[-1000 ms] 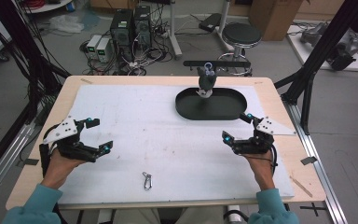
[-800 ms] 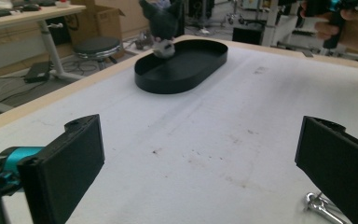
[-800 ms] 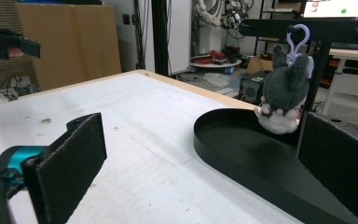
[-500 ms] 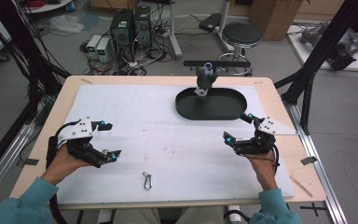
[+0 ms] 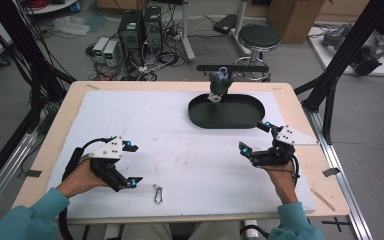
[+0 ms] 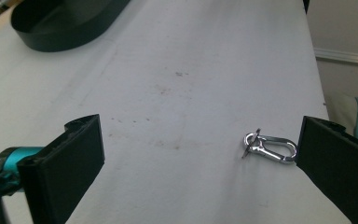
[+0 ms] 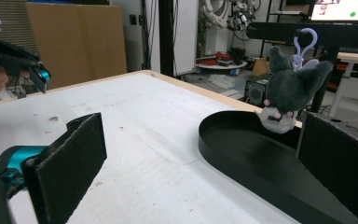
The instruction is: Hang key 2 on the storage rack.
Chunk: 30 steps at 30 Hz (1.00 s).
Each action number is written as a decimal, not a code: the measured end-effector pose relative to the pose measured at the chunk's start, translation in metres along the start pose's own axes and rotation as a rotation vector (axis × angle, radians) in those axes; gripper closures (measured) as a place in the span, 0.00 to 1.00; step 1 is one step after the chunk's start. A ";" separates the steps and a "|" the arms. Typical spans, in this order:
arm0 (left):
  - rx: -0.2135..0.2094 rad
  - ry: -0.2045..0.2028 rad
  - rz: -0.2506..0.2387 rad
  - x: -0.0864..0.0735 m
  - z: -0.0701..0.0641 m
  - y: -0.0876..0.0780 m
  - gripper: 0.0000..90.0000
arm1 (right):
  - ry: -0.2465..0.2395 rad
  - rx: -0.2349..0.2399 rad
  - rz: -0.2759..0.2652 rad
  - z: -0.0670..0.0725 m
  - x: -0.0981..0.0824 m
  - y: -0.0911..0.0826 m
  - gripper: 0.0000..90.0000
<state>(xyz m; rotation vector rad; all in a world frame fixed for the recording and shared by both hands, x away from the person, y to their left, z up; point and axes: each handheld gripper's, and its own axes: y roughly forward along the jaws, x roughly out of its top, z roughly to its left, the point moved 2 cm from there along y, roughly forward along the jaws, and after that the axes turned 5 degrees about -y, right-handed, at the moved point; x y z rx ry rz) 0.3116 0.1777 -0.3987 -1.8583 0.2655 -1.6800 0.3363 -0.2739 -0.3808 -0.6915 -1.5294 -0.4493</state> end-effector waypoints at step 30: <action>-0.139 0.064 0.215 -0.003 -0.013 0.049 0.28 | 0.003 0.008 -0.011 -0.003 0.000 -0.004 0.01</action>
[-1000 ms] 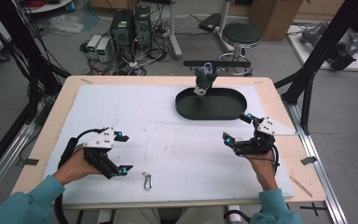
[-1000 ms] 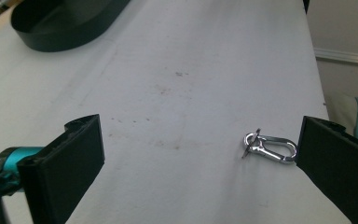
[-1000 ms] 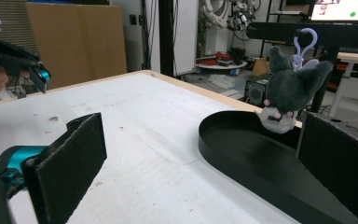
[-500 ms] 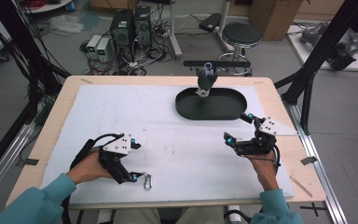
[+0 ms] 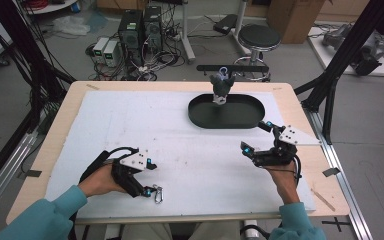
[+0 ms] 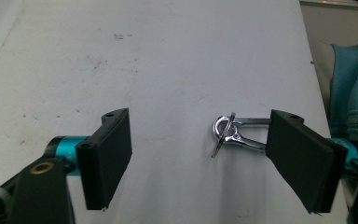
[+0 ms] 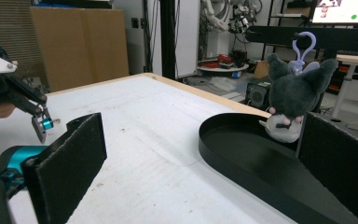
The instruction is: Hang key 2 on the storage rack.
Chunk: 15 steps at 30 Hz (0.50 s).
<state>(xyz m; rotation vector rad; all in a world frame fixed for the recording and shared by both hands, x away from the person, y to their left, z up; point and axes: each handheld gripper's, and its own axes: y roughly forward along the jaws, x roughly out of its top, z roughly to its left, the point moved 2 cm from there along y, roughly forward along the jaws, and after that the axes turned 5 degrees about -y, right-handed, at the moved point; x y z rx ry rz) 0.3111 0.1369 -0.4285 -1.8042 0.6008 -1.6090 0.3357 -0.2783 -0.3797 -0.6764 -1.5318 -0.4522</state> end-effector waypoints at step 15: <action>-0.047 0.031 0.049 -0.001 -0.003 0.008 0.58 | -0.004 0.005 0.003 0.001 0.000 0.001 0.01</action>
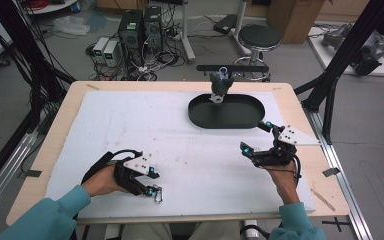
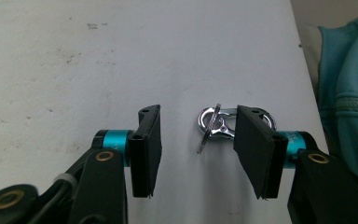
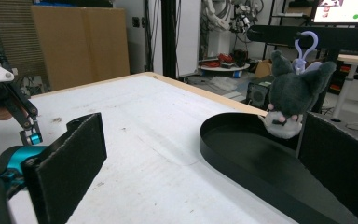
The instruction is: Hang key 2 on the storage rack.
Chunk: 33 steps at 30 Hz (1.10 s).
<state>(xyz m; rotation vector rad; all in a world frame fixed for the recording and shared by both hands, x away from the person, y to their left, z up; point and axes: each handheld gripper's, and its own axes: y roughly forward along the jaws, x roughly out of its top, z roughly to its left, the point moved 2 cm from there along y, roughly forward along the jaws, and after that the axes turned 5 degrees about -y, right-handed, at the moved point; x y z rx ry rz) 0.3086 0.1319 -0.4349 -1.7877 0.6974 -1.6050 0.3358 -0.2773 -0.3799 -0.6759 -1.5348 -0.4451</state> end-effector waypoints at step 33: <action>-0.019 0.036 0.021 -0.001 -0.003 0.001 0.90 | 0.006 0.004 0.009 0.001 -0.001 0.001 0.01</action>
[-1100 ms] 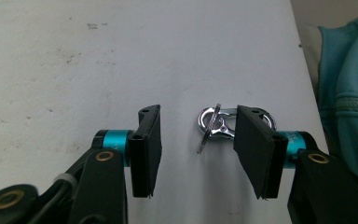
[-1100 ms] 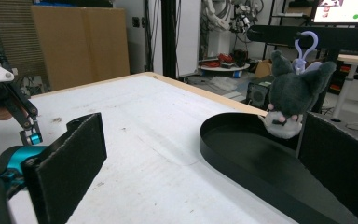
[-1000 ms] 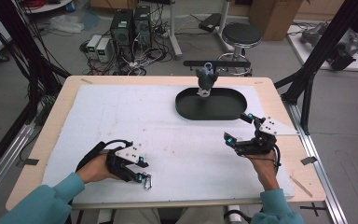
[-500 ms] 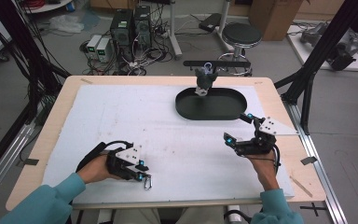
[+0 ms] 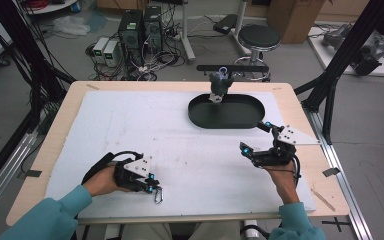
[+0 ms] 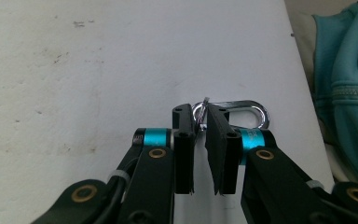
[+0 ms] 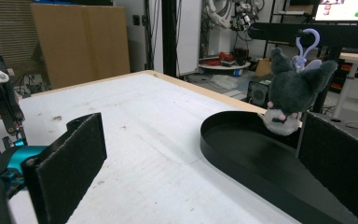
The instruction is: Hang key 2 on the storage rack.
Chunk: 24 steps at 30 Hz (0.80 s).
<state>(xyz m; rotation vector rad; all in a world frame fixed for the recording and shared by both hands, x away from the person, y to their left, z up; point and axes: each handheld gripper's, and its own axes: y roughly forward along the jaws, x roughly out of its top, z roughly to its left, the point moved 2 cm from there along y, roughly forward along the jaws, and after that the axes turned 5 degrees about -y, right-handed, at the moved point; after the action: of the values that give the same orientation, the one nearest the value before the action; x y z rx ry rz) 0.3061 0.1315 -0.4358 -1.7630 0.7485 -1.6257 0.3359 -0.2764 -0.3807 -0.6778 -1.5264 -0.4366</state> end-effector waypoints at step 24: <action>0.029 -0.035 -0.081 0.004 0.003 -0.009 0.98 | 0.004 0.019 -0.007 0.001 0.000 0.000 0.01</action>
<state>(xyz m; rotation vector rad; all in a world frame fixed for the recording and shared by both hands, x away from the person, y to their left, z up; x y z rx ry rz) 0.3094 0.1348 -0.4267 -1.8180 0.6417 -1.6454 0.3352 -0.2751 -0.3805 -0.6568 -1.5280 -0.4280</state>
